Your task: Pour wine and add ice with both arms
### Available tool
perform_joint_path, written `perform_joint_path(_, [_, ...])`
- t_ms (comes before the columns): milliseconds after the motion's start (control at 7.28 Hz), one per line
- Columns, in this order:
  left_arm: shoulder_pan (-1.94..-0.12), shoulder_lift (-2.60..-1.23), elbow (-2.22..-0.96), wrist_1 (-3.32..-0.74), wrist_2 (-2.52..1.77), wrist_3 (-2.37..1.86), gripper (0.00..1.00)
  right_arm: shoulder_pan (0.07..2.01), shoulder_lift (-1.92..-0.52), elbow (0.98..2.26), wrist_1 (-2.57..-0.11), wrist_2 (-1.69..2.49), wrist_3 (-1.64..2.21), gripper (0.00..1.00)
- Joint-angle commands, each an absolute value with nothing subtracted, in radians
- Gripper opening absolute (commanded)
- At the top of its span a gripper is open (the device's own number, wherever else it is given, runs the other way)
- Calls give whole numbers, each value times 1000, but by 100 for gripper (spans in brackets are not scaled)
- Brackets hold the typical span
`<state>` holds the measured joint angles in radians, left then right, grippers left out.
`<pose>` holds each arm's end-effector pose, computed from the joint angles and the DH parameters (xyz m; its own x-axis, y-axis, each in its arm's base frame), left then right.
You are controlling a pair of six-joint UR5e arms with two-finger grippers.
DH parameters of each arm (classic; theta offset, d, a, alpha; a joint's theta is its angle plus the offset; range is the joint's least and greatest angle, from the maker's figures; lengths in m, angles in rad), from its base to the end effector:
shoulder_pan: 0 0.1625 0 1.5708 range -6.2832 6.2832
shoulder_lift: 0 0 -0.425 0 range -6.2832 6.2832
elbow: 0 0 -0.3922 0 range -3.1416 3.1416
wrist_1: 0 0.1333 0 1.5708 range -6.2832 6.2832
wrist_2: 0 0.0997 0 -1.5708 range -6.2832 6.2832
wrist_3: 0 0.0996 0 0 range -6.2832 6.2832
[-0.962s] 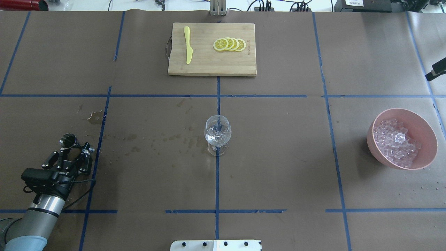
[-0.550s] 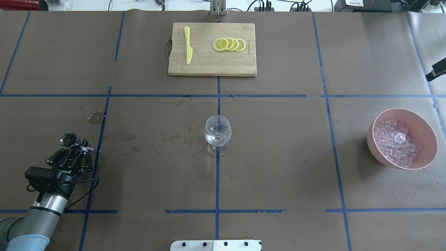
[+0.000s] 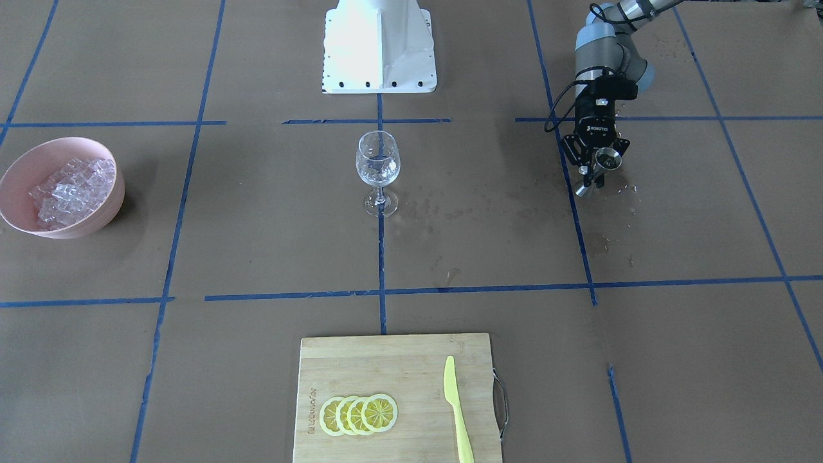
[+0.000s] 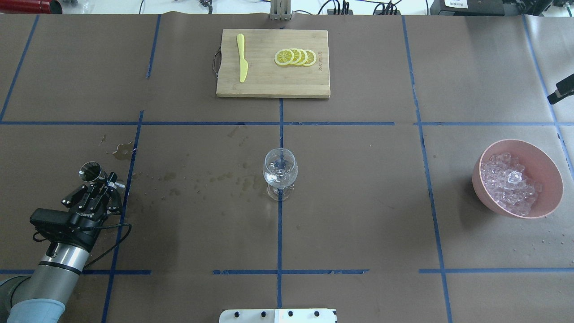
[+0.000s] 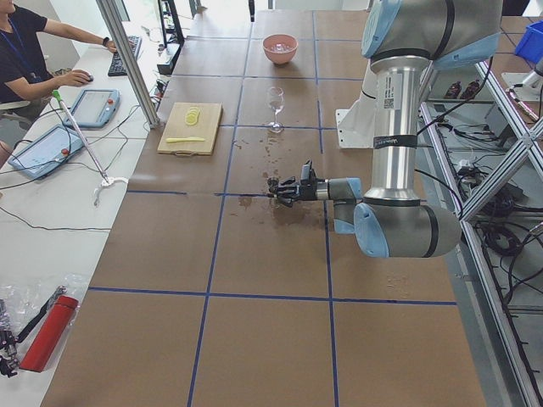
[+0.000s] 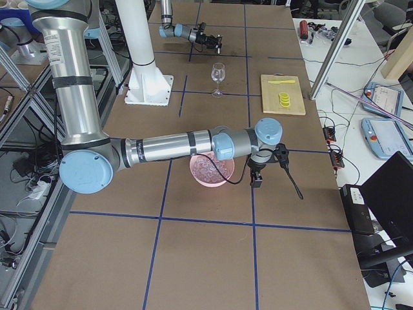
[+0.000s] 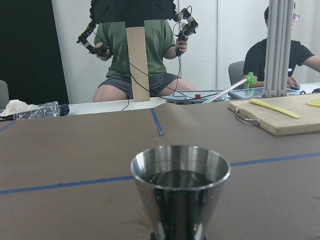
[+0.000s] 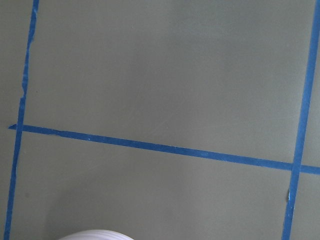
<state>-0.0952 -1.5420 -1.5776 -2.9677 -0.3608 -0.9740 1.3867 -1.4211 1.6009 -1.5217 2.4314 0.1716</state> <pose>0.4103 -0.2667 0.5050 0.6925 0.1332 -0.7090 0.6745 0.2289 0.7019 -0.0459 -0.5622 0.5532 0.6310 -0.1208 0.7664 0.0716 0.9927 0.0975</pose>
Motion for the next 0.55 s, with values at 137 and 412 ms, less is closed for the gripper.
perform_joint_path(137, [-118, -1774, -1690, -2961, -399, -686, 0, 1387, -1422, 1626, -1522, 2433, 172, 100])
perform_joint_path(412, [-111, -1893, -1692, -2898, -417, -605, 0, 1387, -1416, 1629, -1522, 2433, 170, 100])
